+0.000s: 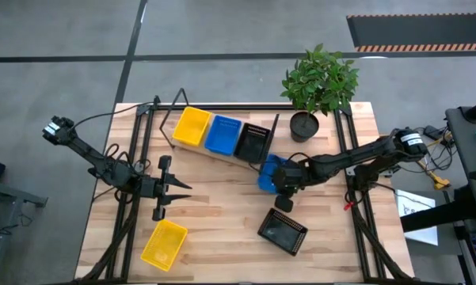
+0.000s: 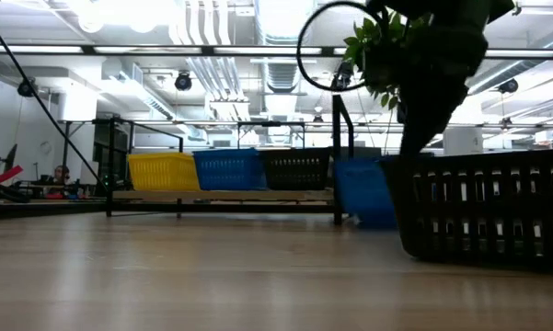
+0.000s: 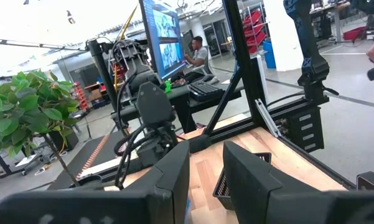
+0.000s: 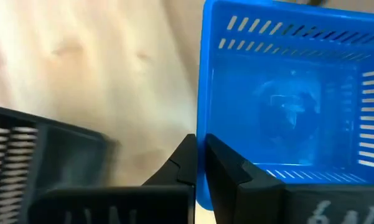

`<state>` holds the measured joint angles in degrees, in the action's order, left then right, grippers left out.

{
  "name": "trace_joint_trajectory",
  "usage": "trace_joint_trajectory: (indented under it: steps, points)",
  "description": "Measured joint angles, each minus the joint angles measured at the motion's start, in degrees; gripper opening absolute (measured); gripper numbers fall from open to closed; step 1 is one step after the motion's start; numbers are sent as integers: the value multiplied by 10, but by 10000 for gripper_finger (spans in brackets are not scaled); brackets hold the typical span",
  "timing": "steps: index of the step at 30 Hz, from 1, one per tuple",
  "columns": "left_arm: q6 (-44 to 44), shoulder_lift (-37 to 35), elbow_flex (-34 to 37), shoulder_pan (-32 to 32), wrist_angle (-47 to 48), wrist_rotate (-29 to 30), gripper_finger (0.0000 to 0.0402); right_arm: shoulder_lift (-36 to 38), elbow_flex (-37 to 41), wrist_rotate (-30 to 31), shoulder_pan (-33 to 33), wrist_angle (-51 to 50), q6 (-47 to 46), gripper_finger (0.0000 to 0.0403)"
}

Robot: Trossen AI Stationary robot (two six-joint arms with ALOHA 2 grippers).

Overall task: Stack baskets on shelf by color
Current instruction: Stack the blue basket on top of the other blue baskets on the shelf

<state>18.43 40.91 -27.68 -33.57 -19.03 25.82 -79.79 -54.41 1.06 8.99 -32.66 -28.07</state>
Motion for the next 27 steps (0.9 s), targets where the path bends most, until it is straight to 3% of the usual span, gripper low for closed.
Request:
trace_joint_trajectory:
  steps: [9, 16, 27]
  points:
    - [0, 3, 0, 0, -3, 0, 82, -11, -3, 0, 29, 37, -24, 13]
    - [-1, 13, 0, 0, -25, 0, 82, -17, -3, 5, 37, 69, -17, 57]
    - [-1, 143, -47, 1, -80, 0, 82, 10, -15, 9, 82, 90, 22, 101]
